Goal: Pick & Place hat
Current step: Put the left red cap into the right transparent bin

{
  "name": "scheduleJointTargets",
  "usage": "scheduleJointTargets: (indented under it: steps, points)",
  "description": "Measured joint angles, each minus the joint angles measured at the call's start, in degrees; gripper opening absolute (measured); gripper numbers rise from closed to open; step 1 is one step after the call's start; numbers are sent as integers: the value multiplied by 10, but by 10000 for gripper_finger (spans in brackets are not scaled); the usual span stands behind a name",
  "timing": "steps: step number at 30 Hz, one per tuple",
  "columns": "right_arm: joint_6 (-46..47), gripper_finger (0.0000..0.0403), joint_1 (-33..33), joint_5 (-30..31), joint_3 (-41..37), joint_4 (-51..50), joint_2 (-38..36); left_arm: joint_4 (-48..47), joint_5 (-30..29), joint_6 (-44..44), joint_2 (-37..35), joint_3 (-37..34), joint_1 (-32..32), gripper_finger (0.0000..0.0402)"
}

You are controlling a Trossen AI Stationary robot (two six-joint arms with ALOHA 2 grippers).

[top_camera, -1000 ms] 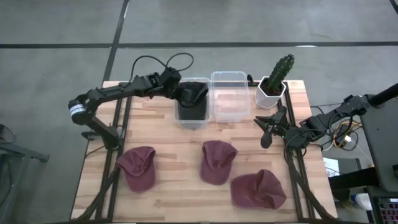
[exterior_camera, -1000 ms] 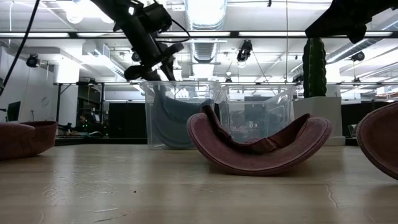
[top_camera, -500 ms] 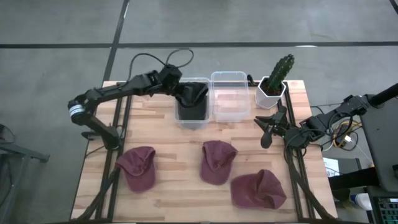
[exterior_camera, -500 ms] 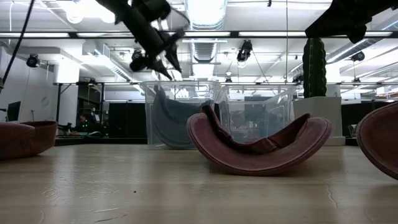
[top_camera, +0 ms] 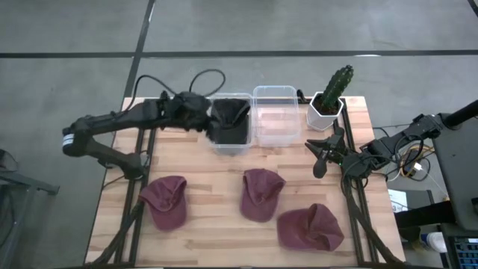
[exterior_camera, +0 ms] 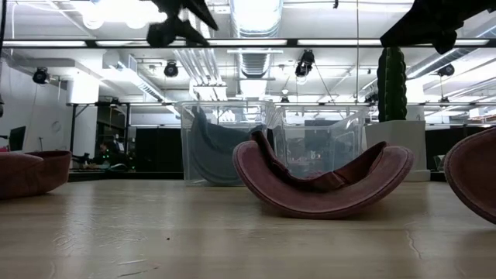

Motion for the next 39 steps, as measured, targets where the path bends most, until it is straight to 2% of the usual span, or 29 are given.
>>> scheduleJointTargets:
  steps: [6, 9, 16, 20, 39]
  points:
    - [0, 59, 0, 0, 0, 0, 0, -31, -6, -49, -10, 0, -91, 170]
    - [0, 59, 0, -1, 0, 0, 0, -64, -14, -101, -9, 0, -133, 170]
    - [21, 59, 0, -3, 0, 0, 0, -183, -92, -251, -14, -25, -217, 170]
    - [21, 59, 0, -5, 0, 0, 0, -228, -98, -332, -26, -56, -253, 170]
    - [75, 59, 0, -5, 0, -1, 0, -239, -104, -581, -104, -189, -364, 170]
